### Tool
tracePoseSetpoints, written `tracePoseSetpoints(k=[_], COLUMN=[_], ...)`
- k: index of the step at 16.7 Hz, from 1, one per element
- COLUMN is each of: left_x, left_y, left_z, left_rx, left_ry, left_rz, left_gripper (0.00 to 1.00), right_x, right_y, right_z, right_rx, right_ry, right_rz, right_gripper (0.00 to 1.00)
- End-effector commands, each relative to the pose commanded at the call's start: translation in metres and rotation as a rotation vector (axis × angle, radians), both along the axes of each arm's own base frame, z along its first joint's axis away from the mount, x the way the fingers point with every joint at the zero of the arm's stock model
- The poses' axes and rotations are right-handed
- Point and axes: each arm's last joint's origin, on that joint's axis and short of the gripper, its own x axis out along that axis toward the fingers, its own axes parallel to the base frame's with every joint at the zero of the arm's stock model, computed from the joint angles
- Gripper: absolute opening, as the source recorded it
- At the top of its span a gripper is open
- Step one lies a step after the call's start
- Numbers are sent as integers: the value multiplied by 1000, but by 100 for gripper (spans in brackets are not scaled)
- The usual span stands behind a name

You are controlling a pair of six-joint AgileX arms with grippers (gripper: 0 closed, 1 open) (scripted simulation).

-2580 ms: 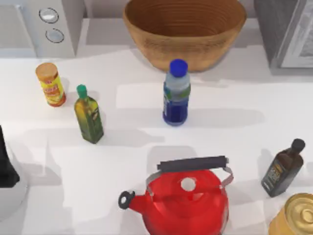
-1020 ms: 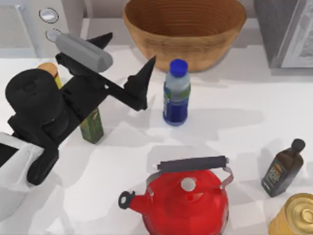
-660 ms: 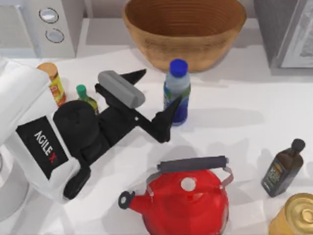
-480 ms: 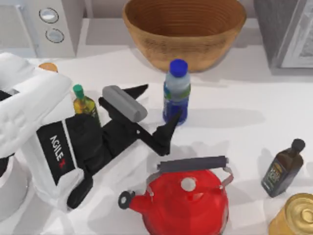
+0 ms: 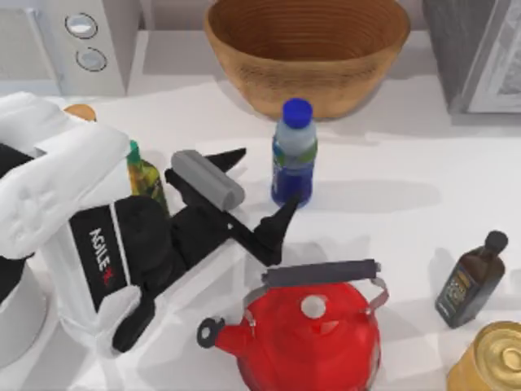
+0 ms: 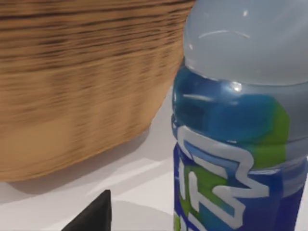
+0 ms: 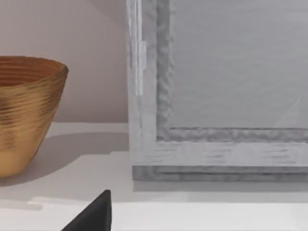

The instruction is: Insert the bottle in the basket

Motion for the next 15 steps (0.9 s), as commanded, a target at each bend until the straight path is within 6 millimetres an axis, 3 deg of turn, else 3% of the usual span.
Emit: tracePoseSetpoints(k=[9, 14, 15], left_x=[45, 47, 47], left_y=[-48, -51, -51], left_z=[-1, -1, -1], left_rx=[-1, 0, 0], left_ry=[-2, 0, 0], left_rz=[-3, -3, -3], left_gripper=[100, 100, 92], right_x=[0, 0, 0], right_y=[0, 0, 0], right_z=[0, 0, 0], right_rx=[0, 0, 0], right_ry=[0, 0, 0], right_rz=[0, 0, 0], right_gripper=[100, 100, 100])
